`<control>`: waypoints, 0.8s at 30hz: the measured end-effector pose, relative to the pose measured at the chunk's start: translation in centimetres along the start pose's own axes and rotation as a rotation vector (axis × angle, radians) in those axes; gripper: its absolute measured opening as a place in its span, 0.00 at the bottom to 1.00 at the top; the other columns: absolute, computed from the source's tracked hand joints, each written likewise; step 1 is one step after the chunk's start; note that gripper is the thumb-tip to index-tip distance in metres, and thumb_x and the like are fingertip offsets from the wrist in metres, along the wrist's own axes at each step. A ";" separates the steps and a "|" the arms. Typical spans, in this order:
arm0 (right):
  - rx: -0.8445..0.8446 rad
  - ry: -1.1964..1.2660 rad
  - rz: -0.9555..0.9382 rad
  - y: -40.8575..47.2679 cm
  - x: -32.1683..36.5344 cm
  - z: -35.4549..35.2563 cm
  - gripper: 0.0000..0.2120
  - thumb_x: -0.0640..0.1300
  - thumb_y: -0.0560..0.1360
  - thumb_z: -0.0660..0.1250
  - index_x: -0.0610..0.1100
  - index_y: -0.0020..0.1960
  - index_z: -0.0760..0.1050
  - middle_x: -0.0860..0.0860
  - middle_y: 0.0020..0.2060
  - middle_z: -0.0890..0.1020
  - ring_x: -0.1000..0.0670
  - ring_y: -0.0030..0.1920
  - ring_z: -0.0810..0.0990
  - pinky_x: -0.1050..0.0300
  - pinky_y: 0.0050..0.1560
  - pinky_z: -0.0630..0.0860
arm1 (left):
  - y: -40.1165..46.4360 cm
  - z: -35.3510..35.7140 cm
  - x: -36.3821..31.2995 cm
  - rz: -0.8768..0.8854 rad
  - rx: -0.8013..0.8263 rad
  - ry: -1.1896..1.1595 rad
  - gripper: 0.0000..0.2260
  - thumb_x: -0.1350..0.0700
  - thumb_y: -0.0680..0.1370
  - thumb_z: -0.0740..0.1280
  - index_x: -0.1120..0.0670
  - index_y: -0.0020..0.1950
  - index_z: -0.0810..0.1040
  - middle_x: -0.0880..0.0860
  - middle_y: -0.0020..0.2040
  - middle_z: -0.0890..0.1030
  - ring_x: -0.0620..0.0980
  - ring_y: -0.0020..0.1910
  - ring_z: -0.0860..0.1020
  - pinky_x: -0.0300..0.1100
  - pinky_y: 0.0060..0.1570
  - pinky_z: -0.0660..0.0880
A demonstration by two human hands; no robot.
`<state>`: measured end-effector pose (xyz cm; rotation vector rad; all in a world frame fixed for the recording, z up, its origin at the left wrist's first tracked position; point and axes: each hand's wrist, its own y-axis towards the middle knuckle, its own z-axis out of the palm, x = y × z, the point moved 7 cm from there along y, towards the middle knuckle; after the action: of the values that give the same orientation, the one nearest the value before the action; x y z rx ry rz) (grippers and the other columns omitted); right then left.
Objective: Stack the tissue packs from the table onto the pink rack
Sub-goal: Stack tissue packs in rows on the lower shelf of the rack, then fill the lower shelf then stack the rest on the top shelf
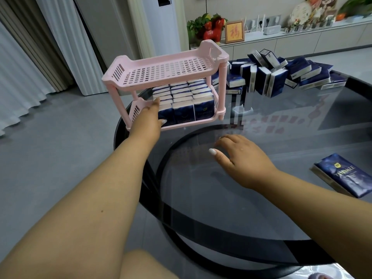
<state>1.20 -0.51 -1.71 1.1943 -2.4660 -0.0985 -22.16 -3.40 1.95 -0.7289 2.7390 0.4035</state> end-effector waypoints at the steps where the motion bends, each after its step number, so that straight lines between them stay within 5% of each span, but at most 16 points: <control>1: 0.002 -0.003 0.000 0.0 0.0 0.0 0.33 0.66 0.75 0.41 0.46 0.59 0.74 0.51 0.56 0.77 0.50 0.57 0.72 0.56 0.56 0.69 | 0.1 0.0 -0.1 -0.005 0.011 0.011 0.28 0.56 0.81 0.62 0.54 0.79 0.55 0.62 0.73 0.67 0.62 0.68 0.69 0.51 0.63 0.67; 6: -0.003 -0.013 0.002 0.1 0.0 0.0 0.31 0.65 0.76 0.42 0.46 0.57 0.74 0.51 0.53 0.77 0.50 0.55 0.72 0.55 0.55 0.70 | 0.3 -0.3 -0.2 -0.067 0.055 0.016 0.28 0.54 0.83 0.59 0.51 0.80 0.50 0.57 0.75 0.64 0.55 0.70 0.68 0.52 0.69 0.63; 10: 0.006 0.010 0.016 0.0 -0.1 0.0 0.31 0.65 0.76 0.42 0.45 0.54 0.74 0.50 0.51 0.77 0.49 0.52 0.73 0.52 0.53 0.72 | -0.8 -1.1 -0.8 -0.100 0.046 0.118 0.35 0.49 0.80 0.64 0.51 0.80 0.46 0.61 0.77 0.56 0.62 0.75 0.58 0.59 0.72 0.61; 17: 0.118 0.170 0.075 -0.7 -0.6 -1.7 0.20 0.57 0.80 0.54 0.42 0.52 0.74 0.47 0.49 0.76 0.46 0.54 0.73 0.51 0.53 0.70 | -4.6 -4.1 -6.3 0.031 -0.276 0.085 0.25 0.57 0.78 0.67 0.60 0.73 0.64 0.64 0.67 0.69 0.64 0.66 0.65 0.55 0.65 0.64; 21: 0.054 -0.035 0.128 -2.2 -2.6 -6.2 0.22 0.58 0.76 0.62 0.43 0.63 0.71 0.46 0.59 0.73 0.45 0.61 0.70 0.50 0.59 0.69 | -6.6 -3.4 -10.6 0.181 -0.284 0.031 0.20 0.61 0.75 0.66 0.61 0.67 0.69 0.62 0.65 0.70 0.62 0.65 0.67 0.53 0.65 0.64; 24: 0.162 -0.368 0.343 -4.7 -6.4 -9.6 0.34 0.68 0.72 0.60 0.46 0.68 0.66 0.45 0.63 0.72 0.43 0.63 0.70 0.46 0.58 0.71 | -7.7 -1.6 -13.4 0.273 -0.199 -0.002 0.17 0.61 0.75 0.66 0.59 0.64 0.71 0.59 0.62 0.72 0.59 0.63 0.68 0.48 0.62 0.65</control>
<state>11.89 2.50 3.97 0.8529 -3.0165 -0.0226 -7.28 -4.50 6.45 -0.3965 2.8302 0.7436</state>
